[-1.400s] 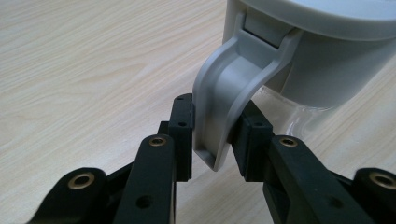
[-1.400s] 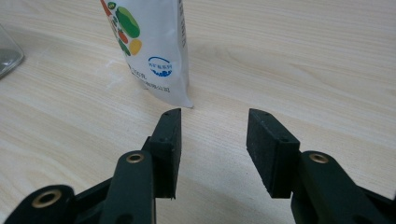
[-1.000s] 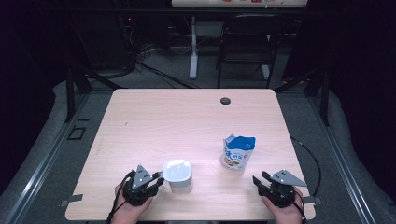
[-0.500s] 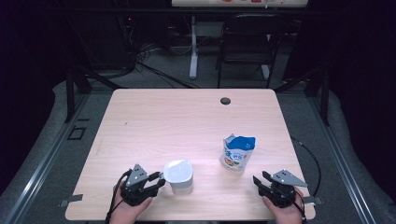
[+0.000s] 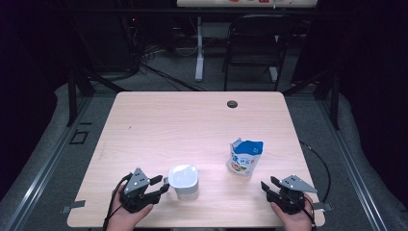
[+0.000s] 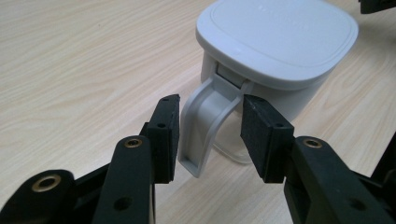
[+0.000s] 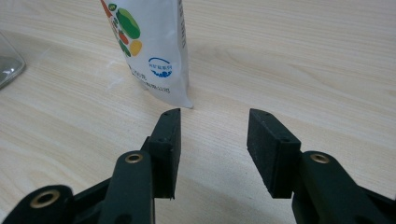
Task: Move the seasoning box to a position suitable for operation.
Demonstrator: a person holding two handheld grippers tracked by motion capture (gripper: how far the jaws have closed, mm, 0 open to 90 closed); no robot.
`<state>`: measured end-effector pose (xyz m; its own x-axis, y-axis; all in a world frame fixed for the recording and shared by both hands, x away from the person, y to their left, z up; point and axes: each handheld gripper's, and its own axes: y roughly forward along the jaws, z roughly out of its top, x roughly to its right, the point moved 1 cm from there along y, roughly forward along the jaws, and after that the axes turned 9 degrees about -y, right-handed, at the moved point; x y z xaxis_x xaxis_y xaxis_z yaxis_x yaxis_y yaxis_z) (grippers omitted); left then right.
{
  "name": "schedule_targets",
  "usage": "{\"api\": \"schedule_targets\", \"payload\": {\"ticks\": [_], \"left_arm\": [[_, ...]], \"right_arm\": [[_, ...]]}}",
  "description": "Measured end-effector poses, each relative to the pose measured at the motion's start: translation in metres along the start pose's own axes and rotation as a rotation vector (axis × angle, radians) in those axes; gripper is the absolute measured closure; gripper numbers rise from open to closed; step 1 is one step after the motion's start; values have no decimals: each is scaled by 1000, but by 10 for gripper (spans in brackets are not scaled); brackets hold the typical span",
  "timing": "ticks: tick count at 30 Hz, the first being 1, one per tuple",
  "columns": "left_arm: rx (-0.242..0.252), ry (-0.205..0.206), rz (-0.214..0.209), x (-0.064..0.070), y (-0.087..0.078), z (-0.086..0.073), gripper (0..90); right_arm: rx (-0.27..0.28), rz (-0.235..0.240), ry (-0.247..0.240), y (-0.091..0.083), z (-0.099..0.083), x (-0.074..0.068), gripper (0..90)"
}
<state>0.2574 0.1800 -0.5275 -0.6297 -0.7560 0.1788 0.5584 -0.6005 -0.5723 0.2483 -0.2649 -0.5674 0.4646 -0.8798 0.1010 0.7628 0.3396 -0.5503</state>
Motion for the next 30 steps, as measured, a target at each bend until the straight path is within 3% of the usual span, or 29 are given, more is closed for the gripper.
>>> {"api": "schedule_targets", "payload": {"ticks": [8, 18, 30], "left_arm": [[25, -17, 20, -5, -10, 7, 657], [52, -28, -12, -7, -20, 18, 735], [75, -34, 0, -5, -17, 24, 679]], "right_arm": [[1, 6, 12, 0, 0, 0, 558], [14, -9, -20, -3, 5, -7, 573], [49, 8, -68, -8, 14, -17, 569]]}}
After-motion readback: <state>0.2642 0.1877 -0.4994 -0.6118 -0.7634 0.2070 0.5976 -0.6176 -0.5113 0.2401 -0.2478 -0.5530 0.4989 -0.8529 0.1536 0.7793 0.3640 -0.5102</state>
